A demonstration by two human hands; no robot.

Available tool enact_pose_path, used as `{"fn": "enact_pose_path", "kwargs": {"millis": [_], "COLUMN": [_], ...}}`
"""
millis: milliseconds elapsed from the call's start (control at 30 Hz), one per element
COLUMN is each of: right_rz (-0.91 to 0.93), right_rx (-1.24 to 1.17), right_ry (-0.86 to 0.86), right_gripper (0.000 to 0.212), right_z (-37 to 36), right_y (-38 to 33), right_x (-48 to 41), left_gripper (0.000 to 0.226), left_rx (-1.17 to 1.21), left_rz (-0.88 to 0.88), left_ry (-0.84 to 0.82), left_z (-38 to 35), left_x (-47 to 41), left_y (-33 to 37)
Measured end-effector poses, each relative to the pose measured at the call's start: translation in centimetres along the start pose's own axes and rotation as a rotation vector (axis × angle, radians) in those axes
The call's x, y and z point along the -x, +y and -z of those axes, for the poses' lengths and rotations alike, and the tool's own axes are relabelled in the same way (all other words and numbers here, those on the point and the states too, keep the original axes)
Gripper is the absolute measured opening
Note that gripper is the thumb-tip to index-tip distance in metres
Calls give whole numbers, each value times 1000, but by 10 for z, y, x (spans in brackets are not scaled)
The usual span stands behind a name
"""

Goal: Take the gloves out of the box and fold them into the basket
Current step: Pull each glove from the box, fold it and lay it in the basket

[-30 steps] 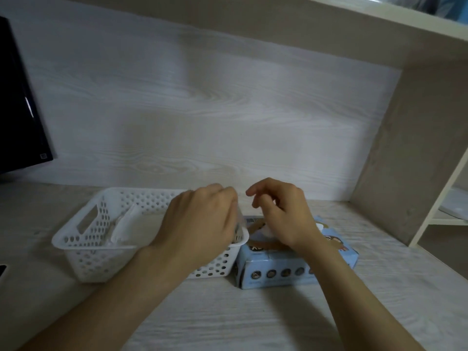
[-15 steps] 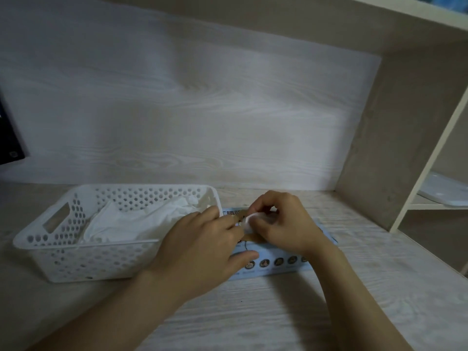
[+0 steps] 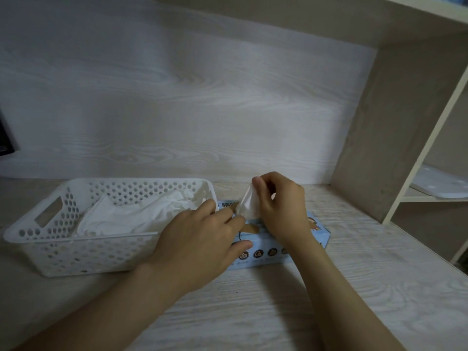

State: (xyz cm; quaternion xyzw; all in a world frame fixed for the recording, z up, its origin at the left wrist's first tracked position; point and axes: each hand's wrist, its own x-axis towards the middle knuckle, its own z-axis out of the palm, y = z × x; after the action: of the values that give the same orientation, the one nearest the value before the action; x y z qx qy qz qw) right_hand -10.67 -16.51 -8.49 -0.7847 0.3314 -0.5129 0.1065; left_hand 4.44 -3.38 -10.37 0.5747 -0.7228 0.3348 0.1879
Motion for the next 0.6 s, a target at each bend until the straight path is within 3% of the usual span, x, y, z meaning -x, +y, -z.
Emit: {"fn": "enact_pose_path", "kwargs": {"millis": [267,467,533,600], "right_rz": [-182,-250,-237,-230], "right_rx": [-217,-286,-309,-354], "right_ry": [356,725,735,640], "right_gripper": [24,21,21,24], "right_z": [4,21,26,27], "right_y": [-12,-22,-23,-22], "right_x": [-2,-8,-9,-8], "left_gripper": [54,21,23,40], "left_rx": [-16,-41,-48,-30], "left_rz": [-16,-82,-84,-59], "left_ry": [14,-9,21,52], "left_z": [2,4,4,4], "left_x": [0,1,1,0], "left_y": [1,1,0,1]}}
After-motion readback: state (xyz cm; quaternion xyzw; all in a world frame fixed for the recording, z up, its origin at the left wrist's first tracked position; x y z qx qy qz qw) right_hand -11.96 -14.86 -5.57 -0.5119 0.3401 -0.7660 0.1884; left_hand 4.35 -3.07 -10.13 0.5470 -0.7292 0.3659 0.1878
